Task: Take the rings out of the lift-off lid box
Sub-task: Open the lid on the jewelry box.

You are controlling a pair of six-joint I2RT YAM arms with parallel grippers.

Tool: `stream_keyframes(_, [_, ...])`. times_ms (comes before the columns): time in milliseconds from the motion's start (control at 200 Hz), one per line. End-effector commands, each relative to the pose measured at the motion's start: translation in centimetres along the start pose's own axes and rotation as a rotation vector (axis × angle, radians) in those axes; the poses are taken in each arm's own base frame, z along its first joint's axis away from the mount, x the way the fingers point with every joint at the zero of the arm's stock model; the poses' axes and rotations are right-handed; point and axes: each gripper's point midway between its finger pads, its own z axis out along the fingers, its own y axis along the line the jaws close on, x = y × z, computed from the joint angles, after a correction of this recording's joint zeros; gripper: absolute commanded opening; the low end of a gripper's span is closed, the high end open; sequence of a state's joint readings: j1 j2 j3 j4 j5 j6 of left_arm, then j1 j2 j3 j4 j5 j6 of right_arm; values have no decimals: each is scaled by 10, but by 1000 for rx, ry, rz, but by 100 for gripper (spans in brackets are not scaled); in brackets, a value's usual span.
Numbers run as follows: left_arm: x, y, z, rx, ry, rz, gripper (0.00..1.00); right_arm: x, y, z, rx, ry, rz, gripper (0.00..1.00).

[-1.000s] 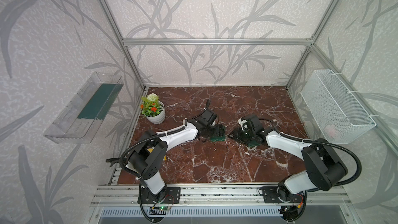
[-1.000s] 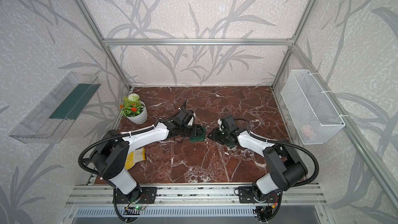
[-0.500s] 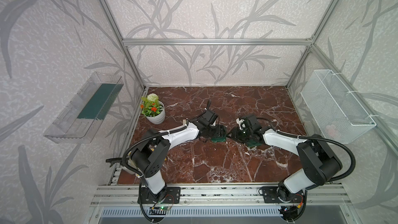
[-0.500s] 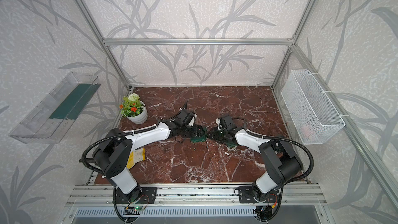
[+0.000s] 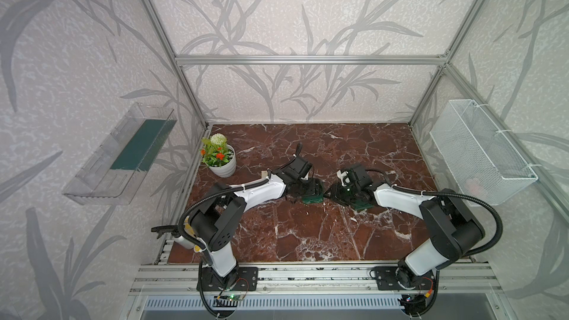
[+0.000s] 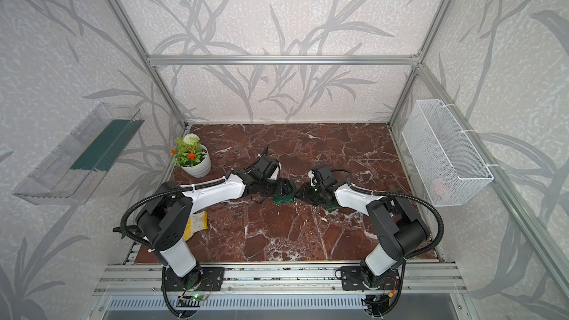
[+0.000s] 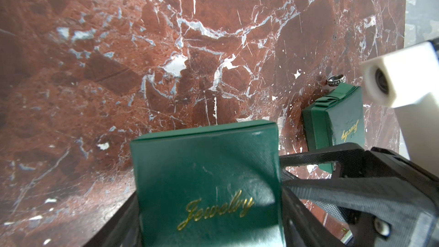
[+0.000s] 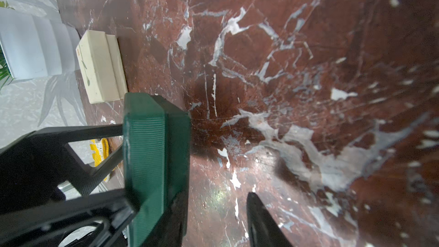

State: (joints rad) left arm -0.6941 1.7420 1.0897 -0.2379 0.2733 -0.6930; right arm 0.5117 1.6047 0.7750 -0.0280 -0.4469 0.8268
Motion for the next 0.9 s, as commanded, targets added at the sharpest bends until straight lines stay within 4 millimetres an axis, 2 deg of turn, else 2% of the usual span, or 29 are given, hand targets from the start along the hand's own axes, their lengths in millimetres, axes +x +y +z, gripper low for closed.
stream_keyframes(0, [-17, -30, -5, 107, -38, -1, 69, -2, 15, 2, -44, 11, -25, 44])
stream_keyframes(405, [-23, -46, -17, 169, -61, 2, 68, 7, 14, 5, 8, 12, -57, 43])
stream_keyframes(575, [-26, -52, -20, 201, -68, -3, 67, 12, 19, 8, 12, 28, -81, 43])
stream_keyframes(895, [-31, -55, -35, 211, -110, 22, 67, 18, 5, 11, 51, 35, -69, 43])
